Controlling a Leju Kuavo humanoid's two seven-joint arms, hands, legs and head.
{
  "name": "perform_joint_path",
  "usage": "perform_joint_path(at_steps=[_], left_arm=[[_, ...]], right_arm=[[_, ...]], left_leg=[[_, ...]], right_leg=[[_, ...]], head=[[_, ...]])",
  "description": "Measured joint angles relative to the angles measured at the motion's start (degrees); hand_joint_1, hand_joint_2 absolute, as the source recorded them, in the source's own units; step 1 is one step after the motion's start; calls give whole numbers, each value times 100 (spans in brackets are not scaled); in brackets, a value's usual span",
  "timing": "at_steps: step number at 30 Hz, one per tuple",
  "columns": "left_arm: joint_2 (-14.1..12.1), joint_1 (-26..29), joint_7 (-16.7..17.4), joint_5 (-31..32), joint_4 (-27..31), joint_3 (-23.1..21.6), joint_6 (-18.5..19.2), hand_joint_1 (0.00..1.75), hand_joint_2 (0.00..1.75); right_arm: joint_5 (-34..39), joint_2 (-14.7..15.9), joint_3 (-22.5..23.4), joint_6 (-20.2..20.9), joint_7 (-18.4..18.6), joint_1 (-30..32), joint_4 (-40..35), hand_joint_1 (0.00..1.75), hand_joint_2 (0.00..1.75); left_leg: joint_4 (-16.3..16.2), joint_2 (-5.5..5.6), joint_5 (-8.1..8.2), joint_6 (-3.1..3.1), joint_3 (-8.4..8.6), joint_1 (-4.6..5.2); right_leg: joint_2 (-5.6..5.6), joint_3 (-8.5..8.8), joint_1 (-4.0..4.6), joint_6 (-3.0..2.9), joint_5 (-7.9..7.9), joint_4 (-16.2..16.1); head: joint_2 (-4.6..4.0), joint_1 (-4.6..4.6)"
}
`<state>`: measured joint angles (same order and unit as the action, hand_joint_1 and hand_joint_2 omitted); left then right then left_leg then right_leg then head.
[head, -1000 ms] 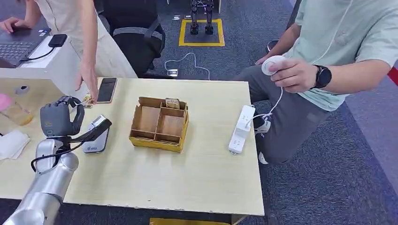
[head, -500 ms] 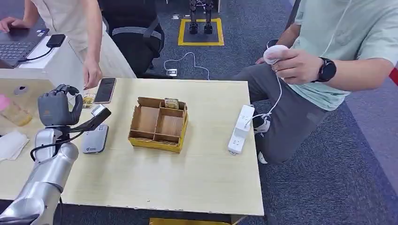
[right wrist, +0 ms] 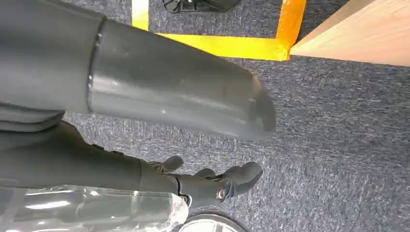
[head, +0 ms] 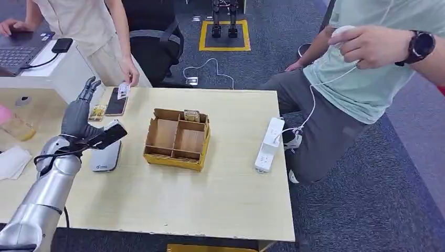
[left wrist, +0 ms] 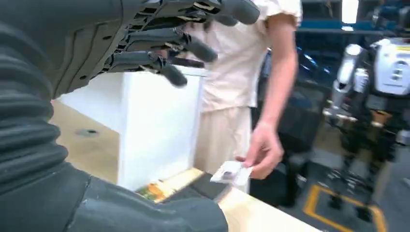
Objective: Pass the card to the sensor for recognition and then transmit it.
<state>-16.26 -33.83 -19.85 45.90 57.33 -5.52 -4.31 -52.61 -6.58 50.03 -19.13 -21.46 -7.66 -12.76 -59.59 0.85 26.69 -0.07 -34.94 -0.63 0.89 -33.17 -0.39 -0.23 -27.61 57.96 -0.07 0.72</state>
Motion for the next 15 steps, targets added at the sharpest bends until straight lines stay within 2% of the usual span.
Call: perform_joint_path(at_steps=[2, 5, 7, 10, 15], left_arm=[[-221, 71, 4, -265, 283, -110, 416, 0, 175], [-909, 179, 9, -641, 820, -376, 1180, 0, 175], [-1440, 194, 7, -919, 1179, -543, 1632, 0, 175], [-2375, 128, 76, -1635, 1771, -754, 2449, 0, 175], [-3727, -289, 444, -2713, 2601, -1200, 3393, 0, 175]], right_arm=[[20, 4, 2, 33, -33, 6, 0, 0, 0], [70, 17, 15, 37, -79, 51, 0, 0, 0], [85, 50, 28, 33, -96, 99, 0, 0, 0], [127, 103, 78, 29, -107, 147, 0, 0, 0], [170, 155, 168, 37, -175, 172, 0, 0, 0]], left_leg=[[1, -8, 1, -1, 0, -1], [2, -24, 3, -4, -1, -4], [3, -24, 4, -5, -3, -7], [4, -33, 4, -7, -10, -11], [3, -33, 4, -7, -16, -11]], right_leg=[[10, -3, 1, 0, 0, 1], [31, -12, 3, -1, -1, 2], [31, -16, 4, -4, -2, 5], [38, -29, 8, -5, -3, 6], [36, -30, 9, -7, -4, 5]], head=[[0, 0], [0, 0], [0, 0], [0, 5], [0, 2]])
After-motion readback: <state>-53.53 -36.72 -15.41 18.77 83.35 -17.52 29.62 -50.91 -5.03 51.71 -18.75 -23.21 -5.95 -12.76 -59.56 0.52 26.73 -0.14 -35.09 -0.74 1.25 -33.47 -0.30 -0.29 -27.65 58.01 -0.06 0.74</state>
